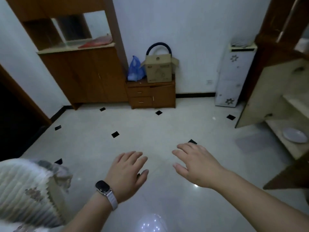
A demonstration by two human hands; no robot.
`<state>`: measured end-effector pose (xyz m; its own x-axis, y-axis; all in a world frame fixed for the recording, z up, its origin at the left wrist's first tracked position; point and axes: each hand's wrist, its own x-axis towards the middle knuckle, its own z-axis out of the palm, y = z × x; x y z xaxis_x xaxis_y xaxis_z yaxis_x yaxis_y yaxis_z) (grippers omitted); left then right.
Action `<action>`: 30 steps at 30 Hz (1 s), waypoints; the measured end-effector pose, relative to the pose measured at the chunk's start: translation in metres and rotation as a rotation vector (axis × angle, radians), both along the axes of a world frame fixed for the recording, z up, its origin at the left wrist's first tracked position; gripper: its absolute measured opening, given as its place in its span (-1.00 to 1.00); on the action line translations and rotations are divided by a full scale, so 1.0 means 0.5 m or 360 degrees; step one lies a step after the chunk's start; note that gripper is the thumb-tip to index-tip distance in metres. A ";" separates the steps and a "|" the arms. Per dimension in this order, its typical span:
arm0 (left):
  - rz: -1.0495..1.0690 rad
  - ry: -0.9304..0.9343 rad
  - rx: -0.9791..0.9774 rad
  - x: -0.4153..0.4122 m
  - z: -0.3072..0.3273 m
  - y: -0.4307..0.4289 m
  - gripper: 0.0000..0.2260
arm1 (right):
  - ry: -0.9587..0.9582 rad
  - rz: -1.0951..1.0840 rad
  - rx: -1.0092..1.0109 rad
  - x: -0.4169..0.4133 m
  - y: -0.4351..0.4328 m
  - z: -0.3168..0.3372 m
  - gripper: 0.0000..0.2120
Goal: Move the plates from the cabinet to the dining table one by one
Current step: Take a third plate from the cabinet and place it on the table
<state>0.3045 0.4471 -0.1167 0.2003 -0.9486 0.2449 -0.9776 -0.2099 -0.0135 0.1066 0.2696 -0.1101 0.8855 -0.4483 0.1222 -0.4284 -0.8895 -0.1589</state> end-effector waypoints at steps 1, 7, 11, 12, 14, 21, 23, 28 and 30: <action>-0.0048 -0.0004 0.0004 0.000 -0.002 -0.031 -0.63 | 0.0009 -0.0044 0.0027 -0.011 -0.018 -0.002 -0.55; -0.0319 0.0040 0.0003 0.022 -0.038 -0.207 -0.63 | 0.0098 -0.0269 0.0142 -0.039 -0.108 -0.022 -0.51; -0.0462 0.0112 -0.0002 0.071 -0.078 -0.325 -0.63 | 0.0175 -0.0383 0.0180 -0.005 -0.188 -0.027 -0.41; -0.0500 0.0131 -0.0001 0.089 -0.088 -0.355 -0.64 | 0.0187 -0.0413 0.0176 0.010 -0.211 -0.029 -0.39; -0.0569 0.0174 0.0008 0.128 -0.102 -0.411 -0.64 | 0.0223 -0.0466 0.0164 0.042 -0.255 -0.034 -0.37; -0.0725 0.0281 -0.0036 0.281 -0.110 -0.616 -0.65 | 0.0303 -0.0701 0.0181 0.185 -0.407 -0.017 -0.50; -0.0762 0.0267 -0.0055 0.312 -0.108 -0.676 -0.65 | 0.0303 -0.0762 0.0178 0.215 -0.444 -0.015 -0.50; -0.0877 0.0233 -0.0001 0.348 -0.083 -0.807 -0.65 | 0.0252 -0.0982 0.0220 0.240 -0.517 -0.010 -0.49; -0.0942 0.0235 0.0015 0.348 -0.075 -0.854 -0.66 | 0.0244 -0.1064 0.0225 0.229 -0.543 -0.007 -0.50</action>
